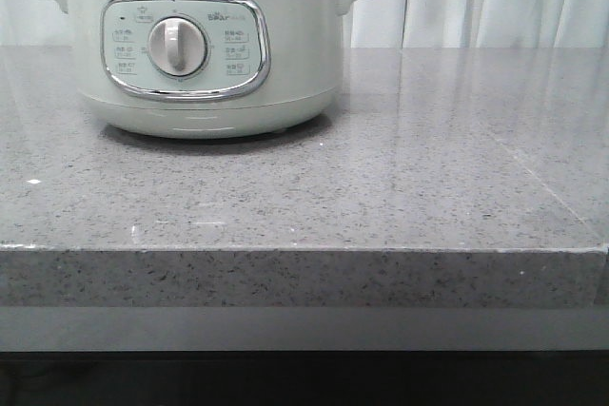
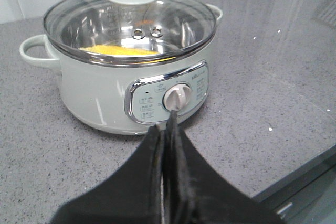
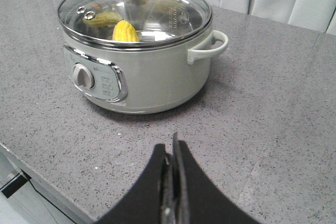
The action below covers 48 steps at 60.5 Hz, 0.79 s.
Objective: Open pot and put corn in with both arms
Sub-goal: 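Release the lid knob and withdraw the left gripper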
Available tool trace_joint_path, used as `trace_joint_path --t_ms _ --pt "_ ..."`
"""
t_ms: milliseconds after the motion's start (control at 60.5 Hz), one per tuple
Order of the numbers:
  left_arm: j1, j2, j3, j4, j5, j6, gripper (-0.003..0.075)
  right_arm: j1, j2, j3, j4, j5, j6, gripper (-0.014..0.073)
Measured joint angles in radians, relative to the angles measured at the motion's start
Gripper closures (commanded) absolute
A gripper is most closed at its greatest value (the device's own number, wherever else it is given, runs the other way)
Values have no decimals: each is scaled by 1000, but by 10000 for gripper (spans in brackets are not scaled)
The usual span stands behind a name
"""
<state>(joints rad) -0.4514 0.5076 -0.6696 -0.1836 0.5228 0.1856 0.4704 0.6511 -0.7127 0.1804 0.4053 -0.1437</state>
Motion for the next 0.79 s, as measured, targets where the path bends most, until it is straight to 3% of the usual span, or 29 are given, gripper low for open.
trace_joint_path --t_ms 413,793 --pt "254 -397 353 38 -162 -2 741 0 0 0 0 0 0 661" --pt "334 -512 607 137 -364 -158 741 0 0 0 0 2 0 661"
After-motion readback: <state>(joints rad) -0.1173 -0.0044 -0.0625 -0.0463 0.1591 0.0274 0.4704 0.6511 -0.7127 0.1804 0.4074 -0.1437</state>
